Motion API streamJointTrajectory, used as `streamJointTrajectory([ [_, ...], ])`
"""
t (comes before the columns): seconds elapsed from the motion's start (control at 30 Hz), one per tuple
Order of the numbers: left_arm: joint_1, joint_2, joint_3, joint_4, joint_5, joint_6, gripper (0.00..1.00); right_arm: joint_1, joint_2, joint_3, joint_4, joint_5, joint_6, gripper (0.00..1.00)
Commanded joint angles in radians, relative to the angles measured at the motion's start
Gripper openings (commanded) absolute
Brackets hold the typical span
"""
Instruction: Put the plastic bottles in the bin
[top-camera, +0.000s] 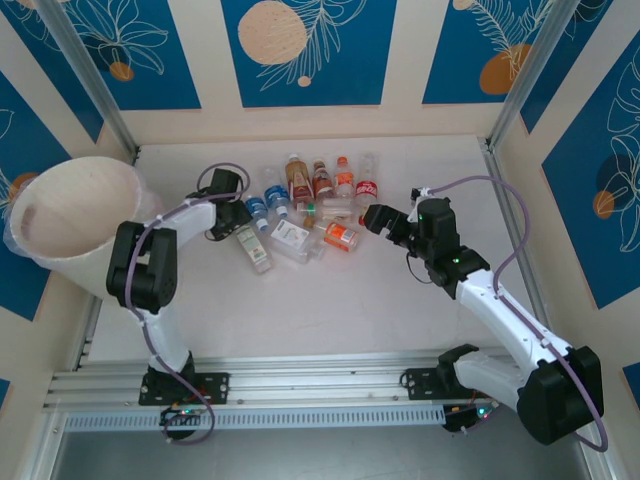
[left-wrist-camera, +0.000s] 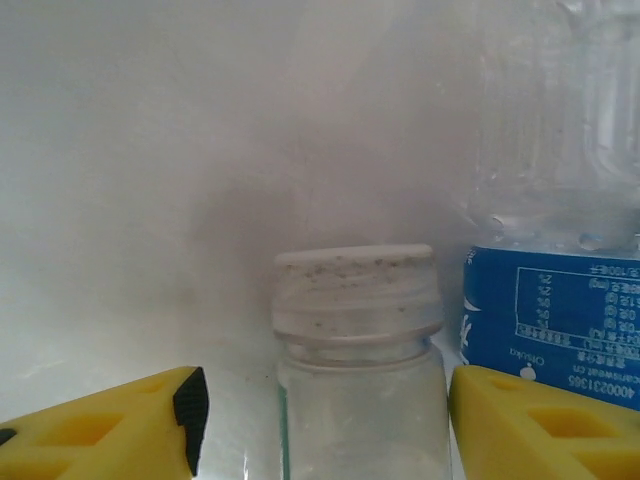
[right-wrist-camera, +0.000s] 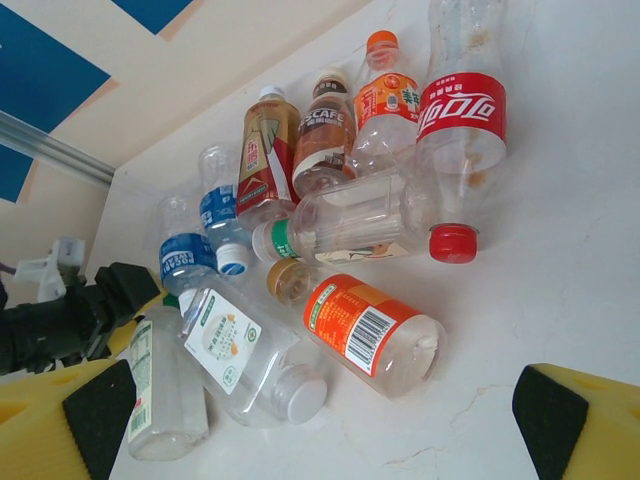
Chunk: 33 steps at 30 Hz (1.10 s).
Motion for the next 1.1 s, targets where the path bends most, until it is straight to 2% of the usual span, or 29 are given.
streamJointTrajectory([
  [0.0,0.003,0.035,0.040,0.040,0.029,-0.009,0.61,-0.005,-0.036,-0.009,-0.016,0.022,-0.002,0.99],
  [0.13,0.002,0.084,0.039,0.102,0.082,-0.012,0.53,-0.005,-0.052,-0.015,-0.025,0.031,0.000,0.99],
  [0.33,0.002,0.047,0.012,0.135,0.051,0.035,0.37,-0.008,-0.072,-0.021,-0.035,0.043,0.001,0.99],
  [0.53,-0.003,-0.116,-0.058,0.199,0.071,0.122,0.24,-0.008,-0.071,-0.032,-0.011,0.048,0.010,0.98],
  [0.63,-0.023,-0.216,-0.098,0.224,0.091,0.165,0.21,-0.009,-0.071,-0.033,-0.004,0.052,0.012,0.98],
  [0.83,-0.055,-0.452,-0.223,0.360,0.285,0.292,0.17,-0.012,-0.076,-0.033,0.016,0.052,0.010,0.98],
  [0.93,-0.055,-0.560,-0.250,0.340,0.261,0.309,0.09,-0.015,-0.080,-0.051,0.070,0.009,-0.012,0.98],
  [1.0,-0.055,-0.622,-0.236,0.291,0.242,0.331,0.00,-0.013,-0.081,-0.064,0.118,-0.041,-0.044,0.99],
  [1.07,-0.055,-0.672,-0.219,0.255,0.240,0.358,0.00,-0.010,-0.082,-0.064,0.143,-0.068,-0.067,1.00],
])
